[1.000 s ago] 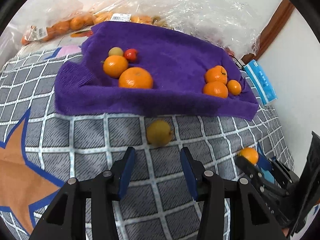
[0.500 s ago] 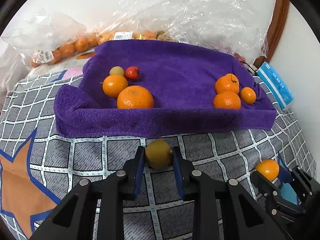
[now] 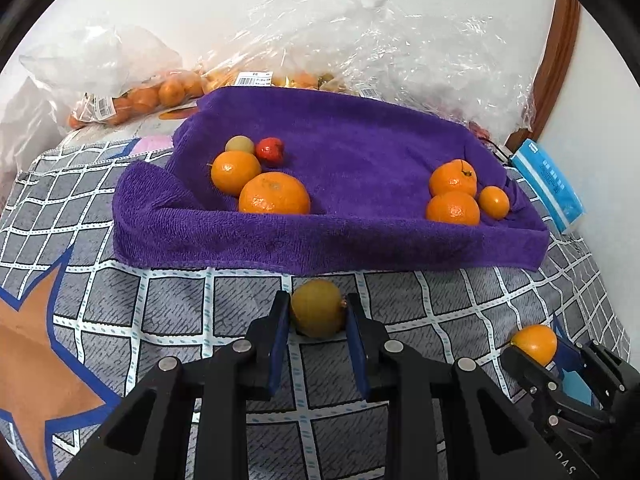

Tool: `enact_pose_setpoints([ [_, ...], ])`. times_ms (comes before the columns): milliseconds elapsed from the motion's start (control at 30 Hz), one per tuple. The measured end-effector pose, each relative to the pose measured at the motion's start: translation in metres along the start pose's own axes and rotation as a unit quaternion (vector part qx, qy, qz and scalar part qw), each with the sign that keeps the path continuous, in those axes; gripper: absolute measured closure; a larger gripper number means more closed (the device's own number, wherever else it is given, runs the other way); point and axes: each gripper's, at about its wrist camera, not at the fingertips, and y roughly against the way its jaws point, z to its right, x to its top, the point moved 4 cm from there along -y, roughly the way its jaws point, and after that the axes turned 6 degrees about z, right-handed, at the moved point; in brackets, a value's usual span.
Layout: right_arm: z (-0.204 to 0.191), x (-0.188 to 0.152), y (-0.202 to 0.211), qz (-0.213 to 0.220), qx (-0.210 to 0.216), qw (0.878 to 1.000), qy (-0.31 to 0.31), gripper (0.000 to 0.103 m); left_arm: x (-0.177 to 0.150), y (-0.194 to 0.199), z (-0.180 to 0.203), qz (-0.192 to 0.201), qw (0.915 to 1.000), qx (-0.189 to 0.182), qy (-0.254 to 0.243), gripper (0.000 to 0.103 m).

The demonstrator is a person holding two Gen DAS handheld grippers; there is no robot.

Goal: Organize fruits
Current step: 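Carry the yellow-green fruit with the left tool while the right tool carries the oval orange onto the towel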

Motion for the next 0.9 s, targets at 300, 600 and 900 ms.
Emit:
enact_pose_setpoints([
  [300,0.001,0.0,0.0,-0.001,0.005,1.0,-0.001,0.062,0.0,-0.001,0.002,-0.001,0.9999,0.008,-0.007,0.076],
  [600,0.001,-0.001,-0.001,-0.001,0.006,1.0,-0.002,0.062,-0.001,0.001,-0.001,0.002,0.9999,-0.008,0.007,0.077],
  [900,0.004,0.0,0.002,0.003,-0.005,1.0,-0.014,0.062,-0.003,0.009,0.003,-0.009,0.9995,-0.028,-0.009,0.077],
])
